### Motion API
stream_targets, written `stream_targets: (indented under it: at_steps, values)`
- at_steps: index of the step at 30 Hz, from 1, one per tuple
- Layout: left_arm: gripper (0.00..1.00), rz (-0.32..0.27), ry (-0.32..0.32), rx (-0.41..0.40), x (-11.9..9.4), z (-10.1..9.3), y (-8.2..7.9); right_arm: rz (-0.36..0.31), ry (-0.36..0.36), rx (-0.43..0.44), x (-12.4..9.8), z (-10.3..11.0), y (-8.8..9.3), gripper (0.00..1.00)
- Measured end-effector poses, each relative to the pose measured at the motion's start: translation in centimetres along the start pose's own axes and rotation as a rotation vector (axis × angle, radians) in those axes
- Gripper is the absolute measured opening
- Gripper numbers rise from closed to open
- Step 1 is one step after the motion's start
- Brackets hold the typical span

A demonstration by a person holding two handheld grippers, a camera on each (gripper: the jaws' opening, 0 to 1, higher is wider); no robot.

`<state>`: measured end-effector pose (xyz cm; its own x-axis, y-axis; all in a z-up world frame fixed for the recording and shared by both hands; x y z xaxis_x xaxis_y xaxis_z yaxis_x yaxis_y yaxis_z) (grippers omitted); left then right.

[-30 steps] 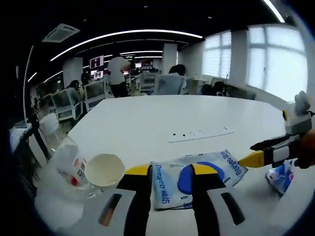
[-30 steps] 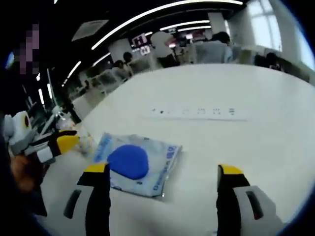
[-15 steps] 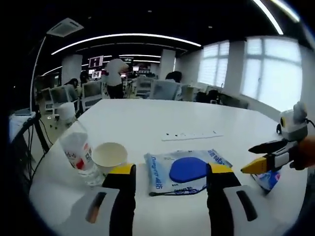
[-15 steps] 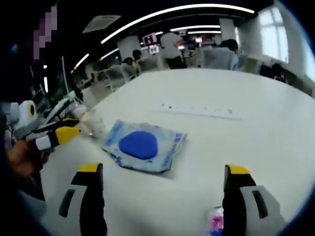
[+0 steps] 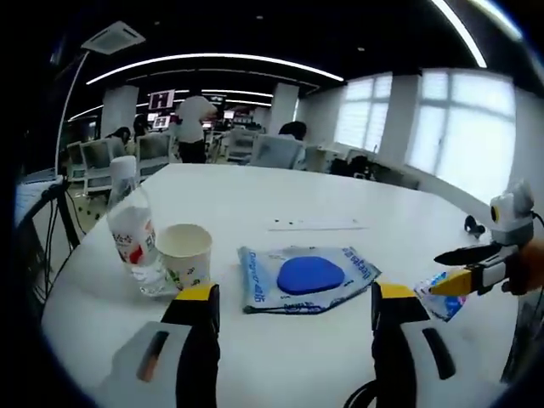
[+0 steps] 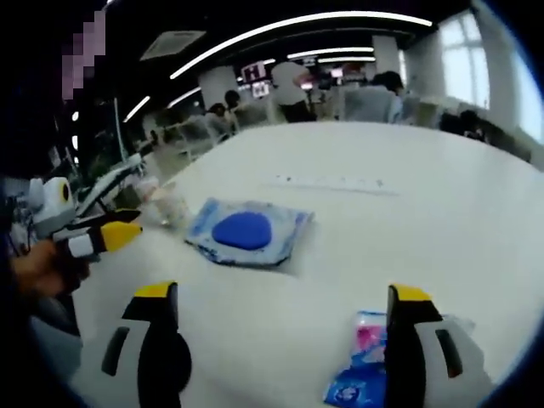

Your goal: Arrange the tabletop items into an orderly group along one side of the table until the central work area is clear of visible clutter.

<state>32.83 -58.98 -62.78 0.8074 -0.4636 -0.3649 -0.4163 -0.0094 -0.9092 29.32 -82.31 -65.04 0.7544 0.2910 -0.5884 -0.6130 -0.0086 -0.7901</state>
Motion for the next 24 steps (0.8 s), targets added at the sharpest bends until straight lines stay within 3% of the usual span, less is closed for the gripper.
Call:
stream_targets:
  at_steps: [10,24]
  values:
    - [0.82,0.016,0.062,0.023,-0.8,-3.0,1.6,-0.032,0.045,0.018,-3.7,-1.1,1.5,1.0]
    - [0.93,0.035,0.173,0.038,-1.3,-7.2,3.1,-0.041,0.131,0.093,-8.3,-3.3,5.4,1.0]
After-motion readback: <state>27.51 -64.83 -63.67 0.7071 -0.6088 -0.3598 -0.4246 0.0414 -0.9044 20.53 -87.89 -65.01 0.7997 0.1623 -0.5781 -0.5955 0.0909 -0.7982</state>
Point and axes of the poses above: the point that each gripper's makers call its tool centre point, and the gripper's own axes: x roughly forward along the fingers, z roughly to its left, y roughly out of its underside, the point moved 3 cm from there along -x, roughly backward along the fingers, and after that the axes turned 2 degrees about y, right-handed, at the moved point
